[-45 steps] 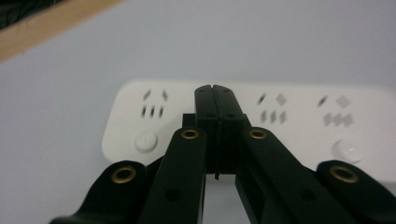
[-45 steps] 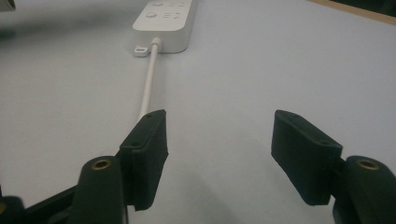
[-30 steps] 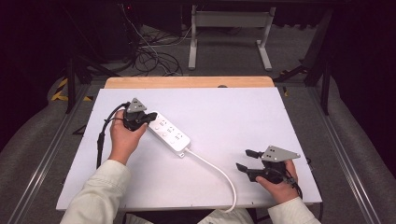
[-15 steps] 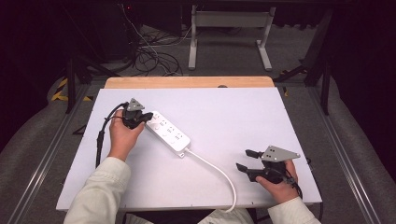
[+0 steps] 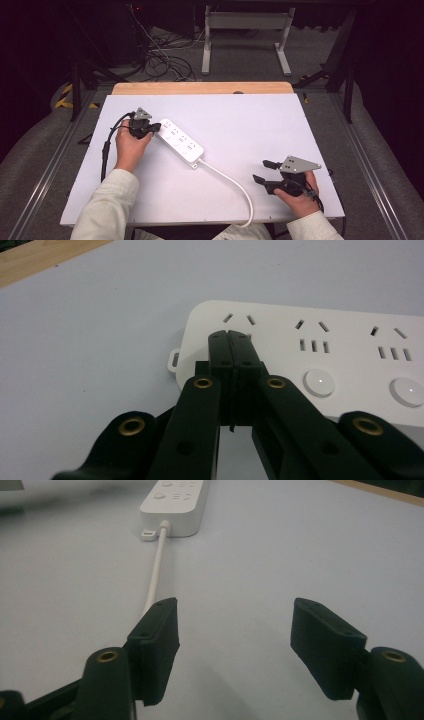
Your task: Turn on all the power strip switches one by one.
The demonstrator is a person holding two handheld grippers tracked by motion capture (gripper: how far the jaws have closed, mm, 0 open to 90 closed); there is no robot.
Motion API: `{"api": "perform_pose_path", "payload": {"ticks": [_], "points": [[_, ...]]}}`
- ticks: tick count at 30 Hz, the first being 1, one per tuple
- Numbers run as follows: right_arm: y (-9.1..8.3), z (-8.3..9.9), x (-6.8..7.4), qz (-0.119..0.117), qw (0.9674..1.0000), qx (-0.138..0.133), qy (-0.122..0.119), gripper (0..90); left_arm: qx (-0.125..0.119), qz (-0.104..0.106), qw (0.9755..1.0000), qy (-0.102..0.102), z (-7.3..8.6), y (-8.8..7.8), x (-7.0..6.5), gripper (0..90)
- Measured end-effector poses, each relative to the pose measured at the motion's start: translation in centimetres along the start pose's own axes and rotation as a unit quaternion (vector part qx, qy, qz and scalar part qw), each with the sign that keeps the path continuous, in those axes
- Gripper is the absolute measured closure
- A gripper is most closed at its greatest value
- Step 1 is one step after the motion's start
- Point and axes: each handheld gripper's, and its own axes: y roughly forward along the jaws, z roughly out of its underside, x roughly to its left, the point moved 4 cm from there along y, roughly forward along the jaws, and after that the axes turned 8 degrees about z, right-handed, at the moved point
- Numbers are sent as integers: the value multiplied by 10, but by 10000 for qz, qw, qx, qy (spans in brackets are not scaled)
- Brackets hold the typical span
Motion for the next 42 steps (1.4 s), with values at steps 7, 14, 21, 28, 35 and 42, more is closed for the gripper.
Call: {"api": "perform_pose_path", "payload": {"ticks": [7,14,21,28,35,42], "points": [[0,1,0,5,10000,27,-12,367,-20,3,10000,63,-1,3,-4,899],[1,1,0,1,10000,34,-10,367,43,-39,10000,42,-1,2,-5,900],[1,1,0,-6,10000,36,-6,367,90,-99,9999,51,0,2,-6,900],[1,2,-1,-3,10000,55,0,366,145,-126,9998,-97,-1,3,-7,900],[1,2,0,-7,10000,58,0,366,169,-209,9996,-68,-1,4,-7,900],[1,2,0,-16,10000,41,-12,366,229,-292,9992,-114,-1,5,-10,900]]}}
